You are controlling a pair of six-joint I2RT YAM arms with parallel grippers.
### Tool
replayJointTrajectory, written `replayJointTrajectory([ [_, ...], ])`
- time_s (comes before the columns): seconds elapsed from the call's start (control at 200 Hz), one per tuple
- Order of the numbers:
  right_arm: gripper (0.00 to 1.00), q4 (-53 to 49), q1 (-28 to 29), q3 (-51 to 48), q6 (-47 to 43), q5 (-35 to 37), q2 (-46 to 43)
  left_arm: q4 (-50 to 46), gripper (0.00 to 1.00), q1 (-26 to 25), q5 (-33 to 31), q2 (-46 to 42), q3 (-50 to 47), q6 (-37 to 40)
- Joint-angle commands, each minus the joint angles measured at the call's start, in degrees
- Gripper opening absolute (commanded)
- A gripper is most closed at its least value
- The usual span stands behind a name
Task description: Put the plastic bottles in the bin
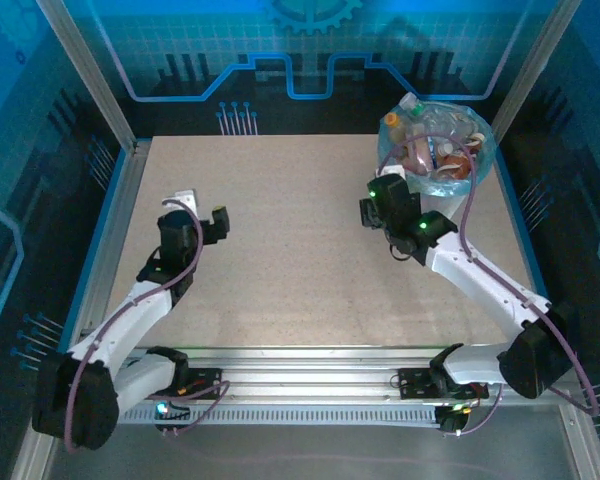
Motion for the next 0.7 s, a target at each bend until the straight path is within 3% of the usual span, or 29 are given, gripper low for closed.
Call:
replayJointTrajectory([
  [0.0,0.80,5.6,-3.2,-4.1,-7.1,1.4,-4.2,15.2,0.99,2.1,-7.5,3.5,-3.4,2.2],
  [0.135,0.81,12.5,-9.7,-15.0,-8.0,-2.8,-9.6,21.7,0.99,2.5,-10.1,9.9,-5.5,2.1],
  [0.28,0.87,32.2,-18.0,-31.2,-13.8,-10.5,-15.7,30.3,0.99,3.3,-12.7,16.4,-8.5,4.4],
  [0.395,0.89,43.0,-25.7,-38.1,-12.6,-15.3,-13.2,44.9,0.99,4.4,-8.7,24.0,-11.9,6.2],
  [0.45,0.89,49.9,-28.5,-40.4,-13.1,-18.3,-10.6,38.8,0.99,4.7,-4.3,22.6,-10.4,5.6],
  [0.57,0.89,64.6,-31.8,-44.5,-14.5,-25.0,-3.7,42.0,0.99,6.6,3.7,23.5,-11.8,6.3],
  [0.63,0.88,64.7,-32.5,-43.4,-16.3,-30.1,-2.0,50.4,0.99,8.6,10.4,26.2,-14.9,6.1],
  [0.695,0.87,62.9,-32.5,-42.0,-17.4,-32.6,-1.2,62.4,0.99,9.0,12.2,30.0,-18.5,6.9],
])
